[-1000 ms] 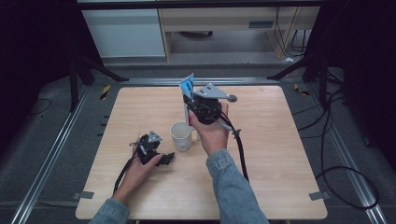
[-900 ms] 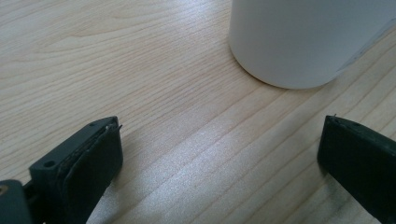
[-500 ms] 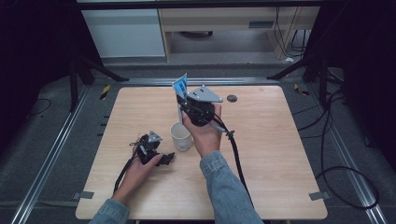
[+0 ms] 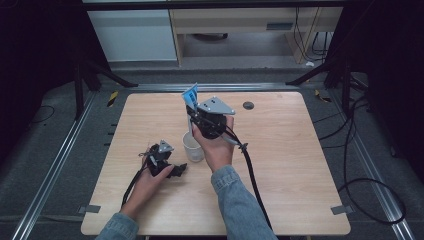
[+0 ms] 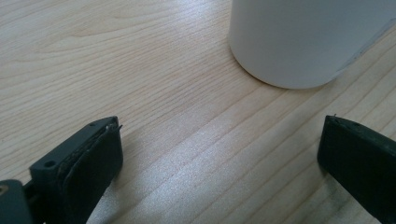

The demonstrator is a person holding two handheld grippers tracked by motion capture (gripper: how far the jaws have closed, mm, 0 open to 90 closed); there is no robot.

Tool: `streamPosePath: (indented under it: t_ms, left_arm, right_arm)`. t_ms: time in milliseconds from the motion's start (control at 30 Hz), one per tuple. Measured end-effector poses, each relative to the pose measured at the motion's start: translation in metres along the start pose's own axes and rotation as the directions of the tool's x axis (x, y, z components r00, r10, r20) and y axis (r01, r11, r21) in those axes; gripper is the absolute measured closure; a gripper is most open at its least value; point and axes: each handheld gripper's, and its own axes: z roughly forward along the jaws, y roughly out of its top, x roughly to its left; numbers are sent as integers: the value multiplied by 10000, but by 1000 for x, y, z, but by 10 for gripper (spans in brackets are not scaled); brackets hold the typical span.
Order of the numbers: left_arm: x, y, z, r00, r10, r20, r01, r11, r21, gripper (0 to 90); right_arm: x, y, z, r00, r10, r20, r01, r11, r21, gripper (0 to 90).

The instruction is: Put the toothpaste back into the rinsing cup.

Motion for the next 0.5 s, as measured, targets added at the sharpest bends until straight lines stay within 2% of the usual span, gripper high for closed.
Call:
streamPosePath:
  t_ms: [500]
  left_arm:
    - [0,0,0,10000,-55,-6,55,10000,-39,0]
  right_arm:
    - [-2,-14,2,9999,150,62,-151,9997,167,733]
